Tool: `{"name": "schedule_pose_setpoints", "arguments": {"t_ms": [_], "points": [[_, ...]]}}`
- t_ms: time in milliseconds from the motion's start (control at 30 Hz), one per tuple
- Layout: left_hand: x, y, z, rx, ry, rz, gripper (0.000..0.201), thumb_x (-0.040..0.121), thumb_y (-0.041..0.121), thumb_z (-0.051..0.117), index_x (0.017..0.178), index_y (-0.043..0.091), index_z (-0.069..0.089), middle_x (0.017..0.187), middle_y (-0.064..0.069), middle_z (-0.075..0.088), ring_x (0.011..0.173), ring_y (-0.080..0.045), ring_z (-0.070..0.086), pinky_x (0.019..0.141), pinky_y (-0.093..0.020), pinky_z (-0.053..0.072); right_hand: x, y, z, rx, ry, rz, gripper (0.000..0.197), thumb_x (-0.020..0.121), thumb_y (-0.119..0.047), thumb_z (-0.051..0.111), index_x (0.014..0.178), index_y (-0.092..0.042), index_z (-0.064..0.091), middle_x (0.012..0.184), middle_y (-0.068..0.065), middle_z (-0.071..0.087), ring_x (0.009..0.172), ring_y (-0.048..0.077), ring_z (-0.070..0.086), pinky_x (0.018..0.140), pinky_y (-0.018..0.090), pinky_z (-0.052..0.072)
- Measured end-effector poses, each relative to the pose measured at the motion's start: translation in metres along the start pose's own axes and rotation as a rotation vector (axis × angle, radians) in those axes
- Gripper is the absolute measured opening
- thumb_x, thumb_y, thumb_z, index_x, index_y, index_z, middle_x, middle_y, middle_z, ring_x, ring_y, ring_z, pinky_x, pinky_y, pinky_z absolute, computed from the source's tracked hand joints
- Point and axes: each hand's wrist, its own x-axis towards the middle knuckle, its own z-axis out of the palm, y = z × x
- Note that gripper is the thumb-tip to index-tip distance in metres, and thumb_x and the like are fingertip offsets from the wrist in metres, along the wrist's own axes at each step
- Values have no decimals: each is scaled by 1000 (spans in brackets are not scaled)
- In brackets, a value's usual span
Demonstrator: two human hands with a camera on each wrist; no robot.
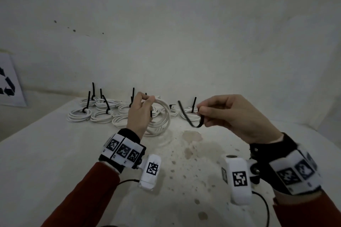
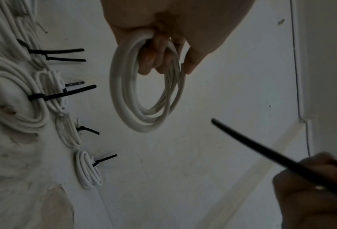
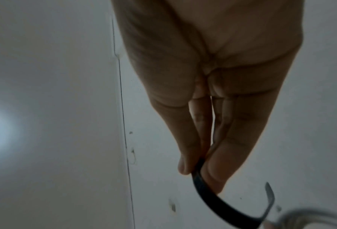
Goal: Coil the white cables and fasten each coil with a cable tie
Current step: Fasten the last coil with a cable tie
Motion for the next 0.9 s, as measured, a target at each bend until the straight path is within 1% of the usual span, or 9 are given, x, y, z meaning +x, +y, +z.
{"name": "schedule_pose_setpoints", "arguments": {"t_ms": [100,233,333,433,500,600,667,800,900], "points": [[-2,2,13,4,-18,41,28,96,24,51,70,26,41,46,13,35,41,-9,25,44,-23,23,-2,3,7,-9,-74,49,17,65,-10,72,81,-3,73,71,15,68,56,15,64,57,20,55],[-7,8,32,-3,-59,88,30,94,27,54,66,31,43,47,11,34,44,-12,25,48,-26,22,11,22,15,-99,-16,71,7,74,-2,74,80,-4,72,65,9,69,56,15,65,61,23,58],[-13,13,44,3,-113,131,23,91,31,55,72,22,44,46,10,34,43,-13,27,49,-25,24,22,32,15,-114,92,-8,7,76,2,74,83,-1,72,67,9,70,57,17,66,61,24,58],[-23,16,51,58,-150,193,18,89,30,56,76,19,50,51,-5,41,49,-18,33,49,-29,29,29,36,12,-113,188,-143,8,76,3,75,80,-4,73,71,11,72,61,22,69,63,27,58],[-28,17,54,122,-159,237,15,91,27,56,78,19,53,52,-8,45,49,-21,38,49,-31,33,33,38,7,-159,247,-247,10,76,3,75,81,-6,73,73,9,74,65,22,70,65,27,57],[-31,15,55,173,-191,239,12,92,27,56,81,21,56,52,3,49,49,-20,43,50,-31,36,39,43,2,-236,309,-333,13,75,0,76,79,-13,73,76,2,74,71,16,71,72,26,57],[-31,12,57,190,-210,206,11,92,29,55,83,24,57,59,6,57,50,-12,47,53,-31,39,41,47,-1,-269,319,-355,15,76,-2,76,79,-16,72,79,-3,74,75,14,71,76,26,57],[-35,9,61,216,-266,191,9,92,27,54,83,23,55,69,10,65,47,-3,45,52,-23,37,46,55,-6,-273,332,-371,19,78,-2,75,79,-21,72,82,-4,74,83,14,70,85,29,54],[-36,8,64,190,-343,198,13,94,19,52,81,20,53,65,17,61,48,0,44,52,-21,36,50,59,-9,-240,321,-321,12,79,-1,74,82,-13,72,81,-1,74,81,11,70,80,22,54]]}}
